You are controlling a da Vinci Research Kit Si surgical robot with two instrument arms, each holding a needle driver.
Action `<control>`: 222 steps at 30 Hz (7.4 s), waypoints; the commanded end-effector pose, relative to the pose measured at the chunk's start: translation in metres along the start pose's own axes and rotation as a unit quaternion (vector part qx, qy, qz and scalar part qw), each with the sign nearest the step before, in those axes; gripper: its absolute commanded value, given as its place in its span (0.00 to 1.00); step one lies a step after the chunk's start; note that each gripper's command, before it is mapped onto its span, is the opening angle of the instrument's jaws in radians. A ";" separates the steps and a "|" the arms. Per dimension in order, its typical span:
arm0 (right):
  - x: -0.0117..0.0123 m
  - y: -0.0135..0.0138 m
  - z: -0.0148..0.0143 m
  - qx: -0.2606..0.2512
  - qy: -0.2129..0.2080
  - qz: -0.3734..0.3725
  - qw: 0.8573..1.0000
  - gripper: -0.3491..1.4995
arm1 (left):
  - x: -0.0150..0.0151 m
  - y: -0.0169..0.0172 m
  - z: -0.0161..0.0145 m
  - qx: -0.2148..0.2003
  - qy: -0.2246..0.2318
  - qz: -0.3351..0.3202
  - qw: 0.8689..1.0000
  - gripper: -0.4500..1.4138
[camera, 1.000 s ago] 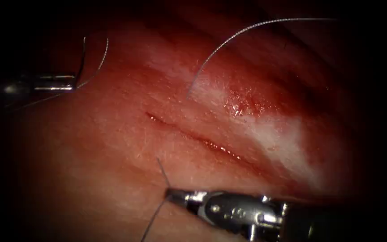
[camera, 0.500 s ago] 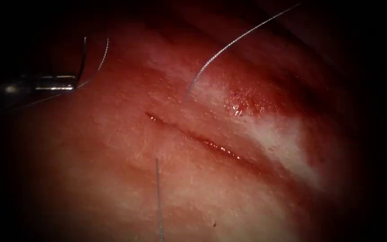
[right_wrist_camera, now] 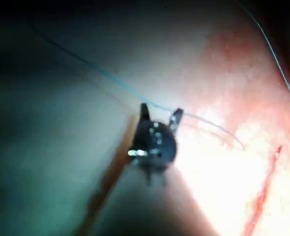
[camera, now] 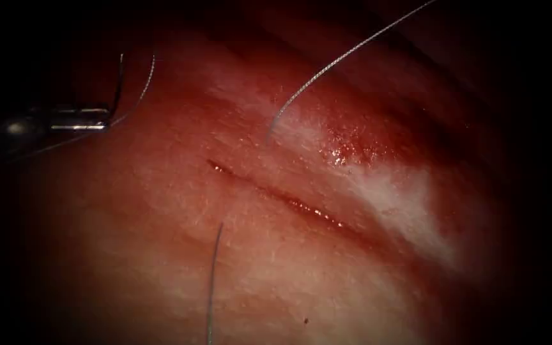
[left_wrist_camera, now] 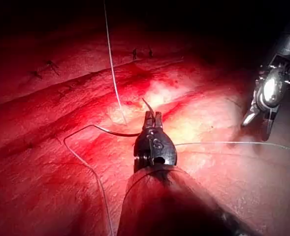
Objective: Wound Closure
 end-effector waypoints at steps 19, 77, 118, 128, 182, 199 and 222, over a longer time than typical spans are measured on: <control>-0.0128 0.0131 0.0129 -0.053 -0.020 -0.013 0.998 0.79 | -0.0006 0.0001 0.0005 -0.003 0.000 0.000 1.000 0.00; 0.0022 -0.0051 0.0048 0.036 0.008 -0.014 0.999 0.65 | -0.0006 0.0001 0.0007 -0.001 0.001 0.000 1.000 0.00; -0.0088 0.0099 0.0080 -0.061 -0.033 0.015 0.997 0.00 | -0.0006 0.0001 0.0006 -0.002 0.001 0.000 1.000 0.00; -0.0042 0.0033 0.0059 -0.038 -0.024 -0.010 0.999 0.00 | -0.0006 0.0002 0.0008 -0.002 0.002 0.000 1.000 0.00; -0.0118 0.0274 0.0086 -0.105 -0.008 0.434 0.895 0.68 | -0.0008 0.0003 0.0009 -0.005 0.001 0.001 1.000 0.00; -0.0109 0.0291 0.0086 -0.152 0.046 0.364 0.918 0.00 | -0.0008 0.0004 0.0008 -0.006 0.001 0.001 1.000 0.00; -0.0073 0.0295 0.0067 -0.156 0.065 0.351 0.921 0.00 | -0.0004 -0.0002 0.0006 -0.009 0.002 0.005 1.000 0.00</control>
